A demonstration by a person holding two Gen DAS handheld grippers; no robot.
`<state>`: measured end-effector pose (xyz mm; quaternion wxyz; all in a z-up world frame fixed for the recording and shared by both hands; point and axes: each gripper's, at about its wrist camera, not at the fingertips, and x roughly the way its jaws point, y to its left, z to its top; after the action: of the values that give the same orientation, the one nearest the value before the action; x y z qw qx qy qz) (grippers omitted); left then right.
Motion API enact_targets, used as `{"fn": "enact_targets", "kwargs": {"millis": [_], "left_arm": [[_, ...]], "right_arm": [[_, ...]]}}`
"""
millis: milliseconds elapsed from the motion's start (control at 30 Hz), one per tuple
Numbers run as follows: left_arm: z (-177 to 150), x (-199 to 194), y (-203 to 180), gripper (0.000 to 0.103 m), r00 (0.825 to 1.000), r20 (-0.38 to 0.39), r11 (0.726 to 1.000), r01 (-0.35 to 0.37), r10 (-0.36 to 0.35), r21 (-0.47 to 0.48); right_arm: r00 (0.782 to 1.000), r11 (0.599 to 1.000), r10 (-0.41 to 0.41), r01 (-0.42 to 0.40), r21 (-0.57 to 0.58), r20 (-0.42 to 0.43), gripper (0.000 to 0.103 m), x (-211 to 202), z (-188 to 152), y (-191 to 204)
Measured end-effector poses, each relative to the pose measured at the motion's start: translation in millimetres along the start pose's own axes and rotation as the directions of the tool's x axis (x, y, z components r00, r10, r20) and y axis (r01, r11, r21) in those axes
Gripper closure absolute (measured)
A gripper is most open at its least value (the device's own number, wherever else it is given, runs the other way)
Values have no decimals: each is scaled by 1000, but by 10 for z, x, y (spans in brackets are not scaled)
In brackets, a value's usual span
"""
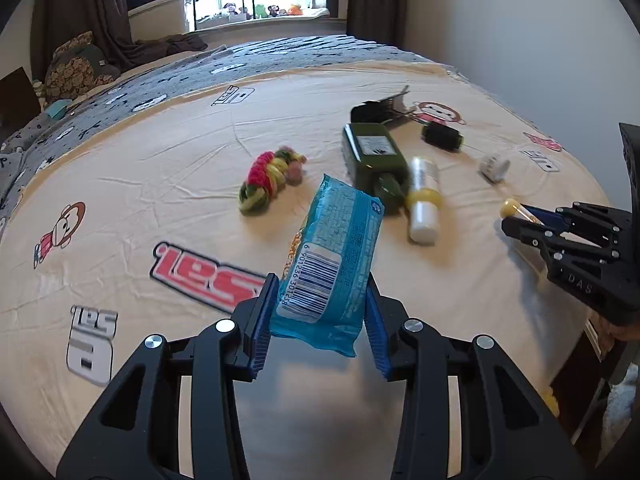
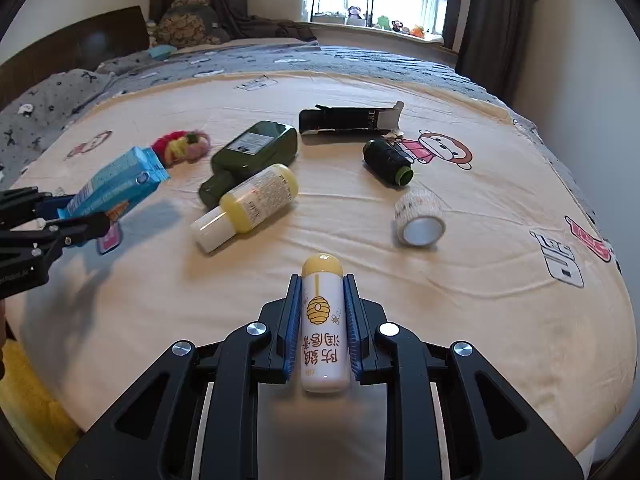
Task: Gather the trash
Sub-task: 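Grasp the blue packet with left tool while right tool grasps white bottle, then carry packet and white bottle to the bin and release both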
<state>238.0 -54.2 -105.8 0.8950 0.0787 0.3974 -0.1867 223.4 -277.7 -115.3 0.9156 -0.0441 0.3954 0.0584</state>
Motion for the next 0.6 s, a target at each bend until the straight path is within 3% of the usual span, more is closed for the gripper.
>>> {"fn": "enact_targets", "kwargs": {"millis": [367, 600], "left_arm": [[-588, -784, -343, 65, 995, 81, 998, 64, -64, -1], [-1124, -1083, -499, 65, 992, 64, 994, 112, -111, -6]], "right_arm": [[989, 994, 106, -103, -35, 104, 81, -902, -463, 221], [981, 985, 170, -167, -42, 97, 81, -1201, -877, 390]]}}
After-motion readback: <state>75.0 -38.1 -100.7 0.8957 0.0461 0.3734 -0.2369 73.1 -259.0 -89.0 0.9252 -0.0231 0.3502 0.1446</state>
